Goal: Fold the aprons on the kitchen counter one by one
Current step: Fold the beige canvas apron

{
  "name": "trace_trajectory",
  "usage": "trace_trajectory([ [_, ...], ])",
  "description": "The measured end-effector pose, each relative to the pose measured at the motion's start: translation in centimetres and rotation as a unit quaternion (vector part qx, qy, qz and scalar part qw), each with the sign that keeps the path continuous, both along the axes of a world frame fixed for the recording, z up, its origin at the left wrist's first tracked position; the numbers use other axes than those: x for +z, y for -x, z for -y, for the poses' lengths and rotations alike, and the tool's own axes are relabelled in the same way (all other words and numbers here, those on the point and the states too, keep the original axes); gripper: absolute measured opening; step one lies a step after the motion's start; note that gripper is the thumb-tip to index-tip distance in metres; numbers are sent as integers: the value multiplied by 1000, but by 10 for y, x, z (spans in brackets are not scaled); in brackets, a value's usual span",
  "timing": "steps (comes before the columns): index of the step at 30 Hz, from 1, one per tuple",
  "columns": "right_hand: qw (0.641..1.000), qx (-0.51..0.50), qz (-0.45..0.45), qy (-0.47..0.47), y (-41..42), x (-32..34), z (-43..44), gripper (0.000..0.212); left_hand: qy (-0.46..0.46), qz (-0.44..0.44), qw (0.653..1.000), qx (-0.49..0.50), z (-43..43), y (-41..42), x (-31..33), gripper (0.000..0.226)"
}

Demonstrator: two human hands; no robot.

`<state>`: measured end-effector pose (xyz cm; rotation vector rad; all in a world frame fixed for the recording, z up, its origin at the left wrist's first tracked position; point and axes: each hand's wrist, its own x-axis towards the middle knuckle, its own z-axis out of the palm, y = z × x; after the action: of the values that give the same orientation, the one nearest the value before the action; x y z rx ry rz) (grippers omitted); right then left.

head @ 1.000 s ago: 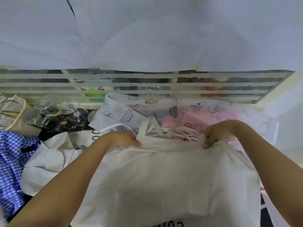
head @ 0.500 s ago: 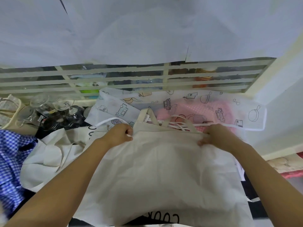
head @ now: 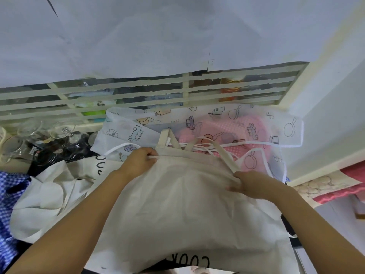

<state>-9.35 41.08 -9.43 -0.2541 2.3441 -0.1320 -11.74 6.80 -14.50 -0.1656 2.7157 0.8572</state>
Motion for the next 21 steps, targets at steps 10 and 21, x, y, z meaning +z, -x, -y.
trace_trajectory([
  [10,940,-223,-245,83,19,-22,-1,31,-9,-21,1000,-18,0,1,5,15],
  [21,962,-175,-103,183,35,-21,10,35,-12,-34,999,-38,9,20,10,7],
])
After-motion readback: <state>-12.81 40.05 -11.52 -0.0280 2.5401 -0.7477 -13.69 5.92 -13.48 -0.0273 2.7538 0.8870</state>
